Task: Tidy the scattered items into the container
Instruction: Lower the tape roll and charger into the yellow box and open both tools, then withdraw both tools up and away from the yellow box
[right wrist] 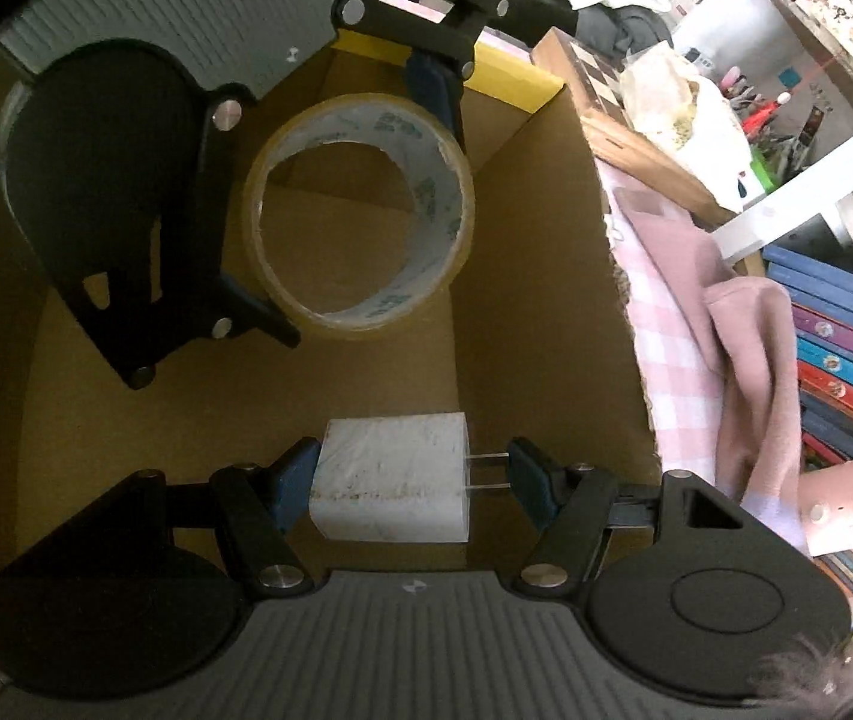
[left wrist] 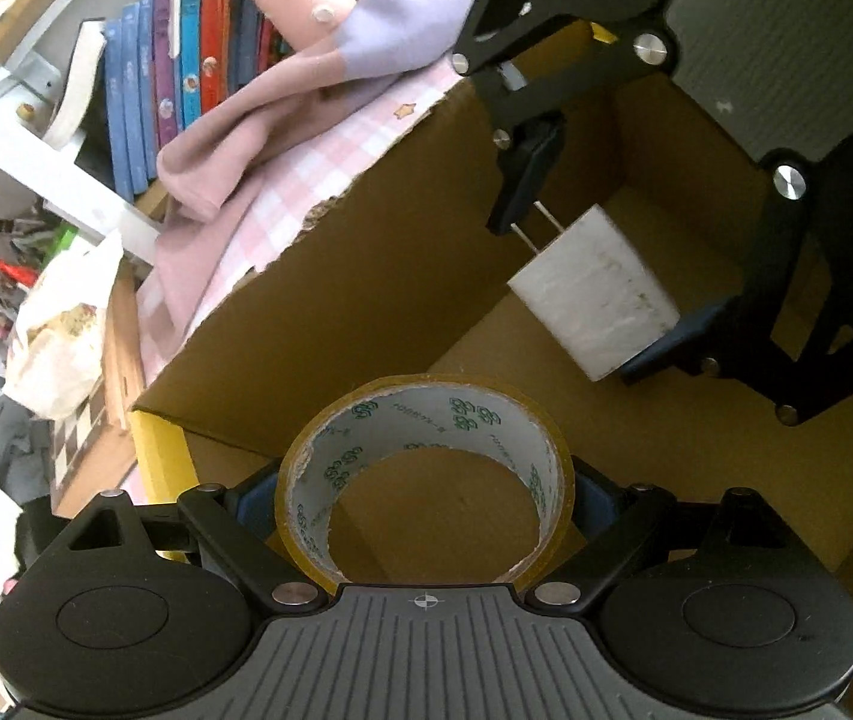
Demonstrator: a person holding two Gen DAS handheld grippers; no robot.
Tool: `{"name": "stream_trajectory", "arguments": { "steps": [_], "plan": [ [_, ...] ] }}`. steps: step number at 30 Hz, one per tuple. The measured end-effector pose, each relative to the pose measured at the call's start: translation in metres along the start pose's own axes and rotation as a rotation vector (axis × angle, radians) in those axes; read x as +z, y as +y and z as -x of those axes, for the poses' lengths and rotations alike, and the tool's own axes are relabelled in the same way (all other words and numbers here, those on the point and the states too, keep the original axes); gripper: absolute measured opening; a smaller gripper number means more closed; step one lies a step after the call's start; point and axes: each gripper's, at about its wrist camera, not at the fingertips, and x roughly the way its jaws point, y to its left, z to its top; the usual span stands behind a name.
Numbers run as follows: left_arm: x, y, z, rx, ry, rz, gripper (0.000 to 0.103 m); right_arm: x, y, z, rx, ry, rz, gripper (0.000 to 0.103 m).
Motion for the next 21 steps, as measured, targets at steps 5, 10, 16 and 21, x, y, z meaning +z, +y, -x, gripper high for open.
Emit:
{"name": "stream_trajectory", "arguments": {
  "steps": [5,10,16,21],
  "plan": [
    [0.000,-0.006,-0.001,0.001,0.018,-0.024,0.094,0.000,0.002,0.002,0.016,-0.013,0.020,0.066],
    [0.002,-0.008,0.003,0.011,0.016,-0.017,0.095,-0.002,0.001,0.005,-0.020,-0.041,0.014,0.074],
    [0.010,-0.006,0.034,0.064,-0.085,0.010,0.099,0.000,-0.009,0.035,-0.075,-0.128,-0.043,0.080],
    [0.011,-0.006,0.068,0.138,-0.167,0.051,0.101,-0.004,-0.023,0.073,-0.109,-0.213,-0.182,0.083]
  ]
}}
